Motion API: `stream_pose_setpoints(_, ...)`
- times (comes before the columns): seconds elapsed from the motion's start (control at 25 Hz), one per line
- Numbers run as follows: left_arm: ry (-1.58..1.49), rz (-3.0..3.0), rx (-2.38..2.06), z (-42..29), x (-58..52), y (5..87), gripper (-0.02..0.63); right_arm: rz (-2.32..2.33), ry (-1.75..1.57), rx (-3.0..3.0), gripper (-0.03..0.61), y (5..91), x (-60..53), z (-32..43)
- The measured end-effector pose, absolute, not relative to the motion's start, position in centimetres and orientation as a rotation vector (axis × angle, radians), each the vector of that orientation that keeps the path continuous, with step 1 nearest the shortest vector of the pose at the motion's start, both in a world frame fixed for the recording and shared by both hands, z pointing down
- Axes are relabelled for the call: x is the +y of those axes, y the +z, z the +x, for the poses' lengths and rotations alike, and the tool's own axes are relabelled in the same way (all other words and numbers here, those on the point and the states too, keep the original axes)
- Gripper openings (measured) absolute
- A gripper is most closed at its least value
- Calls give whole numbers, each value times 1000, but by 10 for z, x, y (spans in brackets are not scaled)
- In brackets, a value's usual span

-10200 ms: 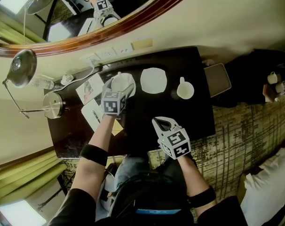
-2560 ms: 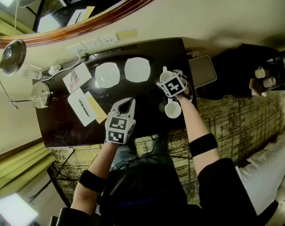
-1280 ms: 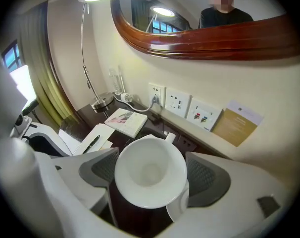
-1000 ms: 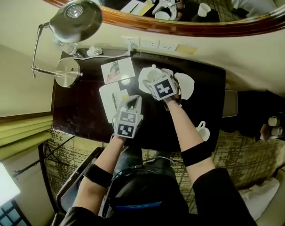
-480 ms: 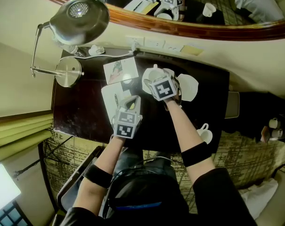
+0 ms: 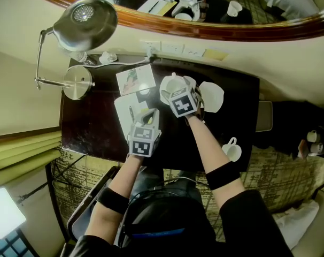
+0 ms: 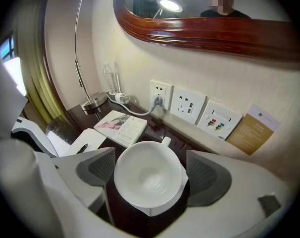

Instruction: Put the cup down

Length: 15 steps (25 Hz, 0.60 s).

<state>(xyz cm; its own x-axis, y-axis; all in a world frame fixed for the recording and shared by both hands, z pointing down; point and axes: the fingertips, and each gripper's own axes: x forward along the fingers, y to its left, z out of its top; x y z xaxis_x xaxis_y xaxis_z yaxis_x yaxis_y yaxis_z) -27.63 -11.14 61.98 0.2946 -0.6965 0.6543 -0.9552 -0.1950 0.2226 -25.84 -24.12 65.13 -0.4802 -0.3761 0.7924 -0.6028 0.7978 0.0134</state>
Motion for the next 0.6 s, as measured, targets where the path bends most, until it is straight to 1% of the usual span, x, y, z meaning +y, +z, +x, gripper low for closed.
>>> stream_pose_setpoints(0.24, 547, 1955, -1489, -275, -101, 609, 6, 741, 358, -2155, 477, 631, -233, -255)
stream_pose_setpoints(0.28, 541, 1957, -1493, -274, -100, 606, 6, 743, 358, -2160, 465, 626, -232, -252)
stream_pose_setpoints(0.32, 536, 1959, -1498, -272, -98, 602, 6, 742, 359, -2167, 433, 620, -230, -250)
stream_pose_setpoints(0.44, 526, 1969, -1514, -266, -92, 589, 6, 728, 369, -2195, 425, 598, -221, -241)
stream_pose_setpoints(0.48, 524, 1973, -1519, -263, -89, 584, 6, 726, 371, -2206, 394, 590, -217, -236)
stream_pose_setpoints(0.52, 521, 1977, -1523, -259, -85, 579, 6, 728, 369, -2216, 333, 581, -212, -232)
stream_pose_setpoints(0.6, 514, 1984, -1529, -250, -78, 569, 6, 737, 356, -2240, 275, 564, -204, -220)
